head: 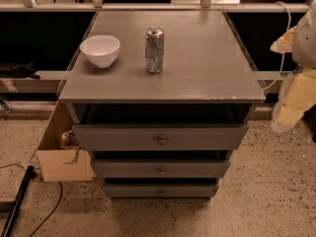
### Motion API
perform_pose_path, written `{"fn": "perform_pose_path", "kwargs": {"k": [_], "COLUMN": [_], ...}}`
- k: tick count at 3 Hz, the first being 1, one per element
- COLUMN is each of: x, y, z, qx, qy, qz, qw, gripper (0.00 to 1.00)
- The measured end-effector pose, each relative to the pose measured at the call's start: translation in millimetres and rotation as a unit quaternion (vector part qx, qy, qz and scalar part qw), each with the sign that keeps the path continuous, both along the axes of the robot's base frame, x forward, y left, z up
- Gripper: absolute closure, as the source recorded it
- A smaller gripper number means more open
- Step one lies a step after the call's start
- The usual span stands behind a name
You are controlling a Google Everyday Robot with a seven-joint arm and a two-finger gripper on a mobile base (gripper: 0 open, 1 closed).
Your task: Open top drawer
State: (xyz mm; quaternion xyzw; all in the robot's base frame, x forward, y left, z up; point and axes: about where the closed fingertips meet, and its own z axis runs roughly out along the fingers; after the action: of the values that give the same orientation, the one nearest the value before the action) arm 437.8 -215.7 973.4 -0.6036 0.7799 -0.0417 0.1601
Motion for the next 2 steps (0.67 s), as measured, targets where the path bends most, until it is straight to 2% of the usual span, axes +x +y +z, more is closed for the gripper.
{"fn": "perform_pose_path", "kwargs": {"k": [1,2], "x": [-0.1,-0.5], "y": [0.2,-1.3], "z": [-0.4,-2.3], "qx": [-0.001,0.021], "qy": [-0.001,0.005], "qz": [0.000,-0.006], "qw": [1.0000,0.9998], "gripper": [0.00,0.00]}}
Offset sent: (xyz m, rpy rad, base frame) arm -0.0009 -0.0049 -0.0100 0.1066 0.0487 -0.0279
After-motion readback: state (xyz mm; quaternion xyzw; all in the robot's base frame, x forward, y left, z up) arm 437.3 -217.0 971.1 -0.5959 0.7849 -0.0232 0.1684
